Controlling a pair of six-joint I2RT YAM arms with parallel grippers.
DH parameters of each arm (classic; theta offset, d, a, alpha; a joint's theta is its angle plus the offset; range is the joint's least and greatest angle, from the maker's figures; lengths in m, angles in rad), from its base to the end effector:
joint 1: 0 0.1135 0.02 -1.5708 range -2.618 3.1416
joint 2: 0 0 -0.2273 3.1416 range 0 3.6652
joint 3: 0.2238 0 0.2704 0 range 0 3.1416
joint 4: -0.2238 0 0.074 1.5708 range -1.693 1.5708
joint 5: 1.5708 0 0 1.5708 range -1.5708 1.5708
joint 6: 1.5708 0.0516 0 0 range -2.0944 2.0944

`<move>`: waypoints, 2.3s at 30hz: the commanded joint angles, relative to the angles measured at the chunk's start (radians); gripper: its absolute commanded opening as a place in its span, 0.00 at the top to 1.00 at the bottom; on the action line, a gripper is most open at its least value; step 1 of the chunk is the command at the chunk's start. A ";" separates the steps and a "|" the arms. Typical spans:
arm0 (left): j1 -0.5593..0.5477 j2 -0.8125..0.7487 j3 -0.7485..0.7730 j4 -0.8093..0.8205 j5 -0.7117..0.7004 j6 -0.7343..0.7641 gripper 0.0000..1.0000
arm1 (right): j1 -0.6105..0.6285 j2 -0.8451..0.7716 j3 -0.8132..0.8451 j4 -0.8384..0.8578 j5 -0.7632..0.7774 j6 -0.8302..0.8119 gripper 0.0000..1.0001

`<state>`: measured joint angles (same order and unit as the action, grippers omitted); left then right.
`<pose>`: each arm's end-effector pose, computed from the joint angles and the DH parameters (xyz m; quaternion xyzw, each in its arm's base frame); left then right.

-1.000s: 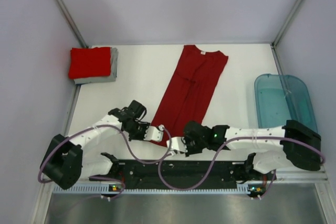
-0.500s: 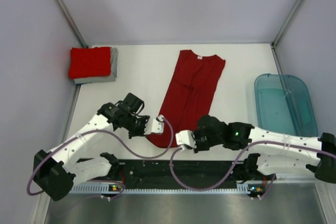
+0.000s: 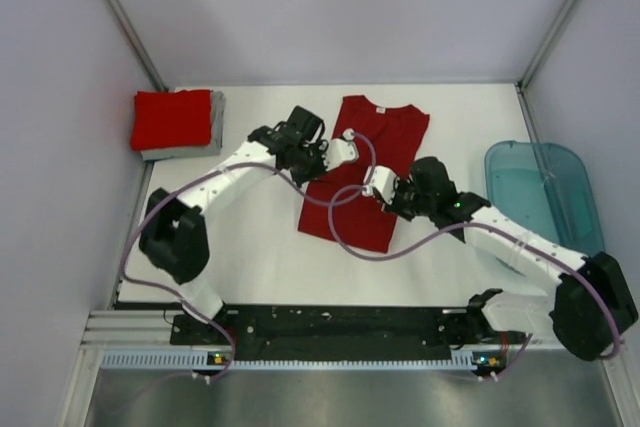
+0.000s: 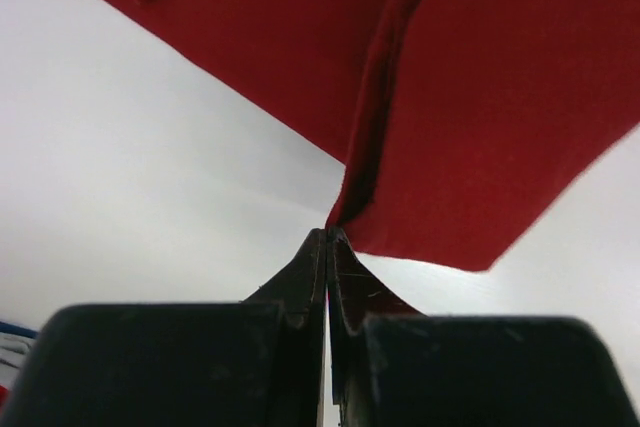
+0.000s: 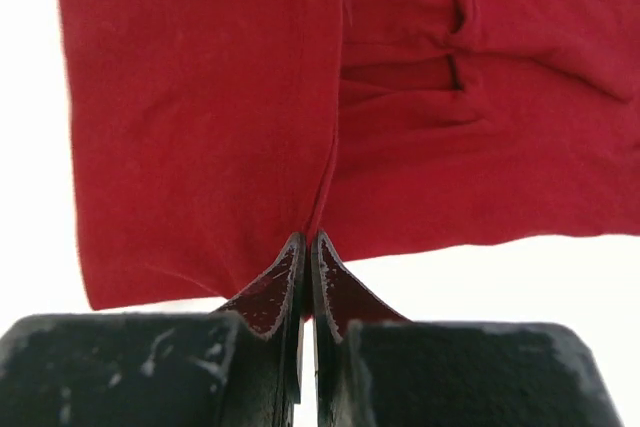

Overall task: Fold and stack the t-shirts
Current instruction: Fold the folded rectangular tshirt in 1/3 of the way, then grab one side of the 2/3 rectangular tshirt with both arms

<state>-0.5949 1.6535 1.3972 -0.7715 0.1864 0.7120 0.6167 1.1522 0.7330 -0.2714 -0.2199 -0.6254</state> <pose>0.3039 -0.2172 0.2245 0.6029 0.7464 -0.0739 0.2718 0.2290 0.1762 0.1895 -0.5613 0.7041 0.0974 0.4239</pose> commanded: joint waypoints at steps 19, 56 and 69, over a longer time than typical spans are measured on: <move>0.033 0.428 0.336 0.255 -0.136 -0.114 1.00 | -0.258 0.395 0.121 0.330 -0.084 -0.138 1.00; 0.067 -0.063 -0.334 0.339 0.273 0.277 0.45 | 0.109 0.003 -0.112 -0.022 0.089 -0.109 0.47; 0.006 0.048 -0.435 0.434 0.130 0.276 0.45 | 0.144 0.248 -0.067 -0.011 0.165 -0.099 0.67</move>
<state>-0.5606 1.6581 0.9756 -0.4015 0.3698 0.9657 0.7509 1.3762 0.6441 -0.2985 -0.0792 -0.7406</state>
